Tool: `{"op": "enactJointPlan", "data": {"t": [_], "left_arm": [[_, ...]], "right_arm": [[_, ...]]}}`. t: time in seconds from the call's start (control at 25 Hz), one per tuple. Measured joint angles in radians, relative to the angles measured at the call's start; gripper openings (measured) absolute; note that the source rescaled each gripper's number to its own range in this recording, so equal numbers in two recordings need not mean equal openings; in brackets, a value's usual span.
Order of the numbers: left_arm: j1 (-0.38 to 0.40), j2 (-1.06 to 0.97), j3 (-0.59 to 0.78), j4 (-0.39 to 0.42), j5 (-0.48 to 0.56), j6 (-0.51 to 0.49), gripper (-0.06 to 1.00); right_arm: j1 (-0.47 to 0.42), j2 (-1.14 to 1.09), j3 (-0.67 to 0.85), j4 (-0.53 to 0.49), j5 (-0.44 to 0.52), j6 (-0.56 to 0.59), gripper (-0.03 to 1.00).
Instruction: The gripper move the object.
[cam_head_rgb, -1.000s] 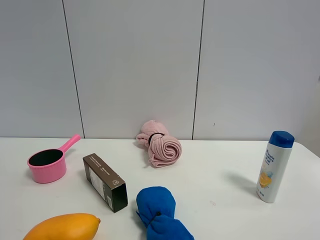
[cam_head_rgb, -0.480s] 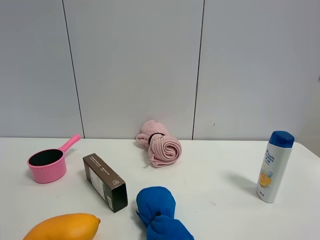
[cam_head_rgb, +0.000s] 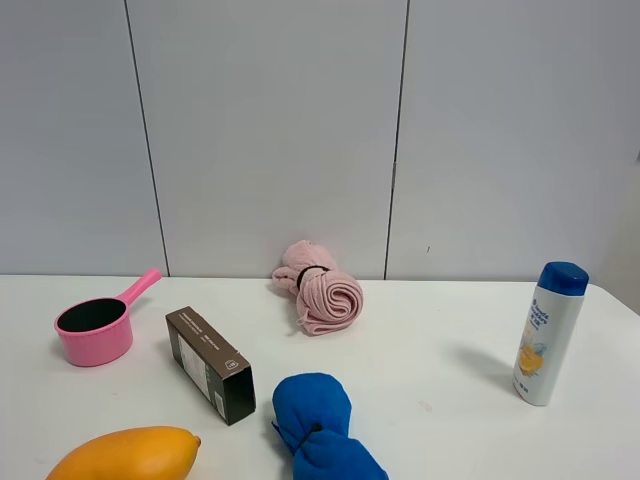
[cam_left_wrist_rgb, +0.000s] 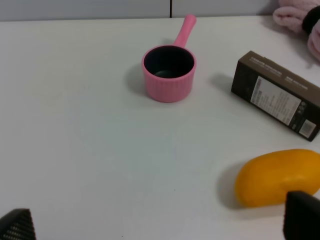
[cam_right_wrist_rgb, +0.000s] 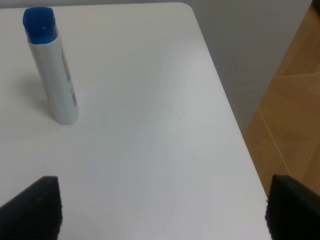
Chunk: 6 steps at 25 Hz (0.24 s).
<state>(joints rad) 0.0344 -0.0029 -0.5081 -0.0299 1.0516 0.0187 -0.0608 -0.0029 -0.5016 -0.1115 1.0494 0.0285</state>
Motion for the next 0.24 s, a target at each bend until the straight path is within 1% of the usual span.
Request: {"op": "enactJointPlan", "data": {"t": [0.24], "left_arm": [[0.0,0.0,0.0,0.0,0.0,0.0,1.0]], "right_arm": [[0.0,0.0,0.0,0.0,0.0,0.0,0.72]]}}
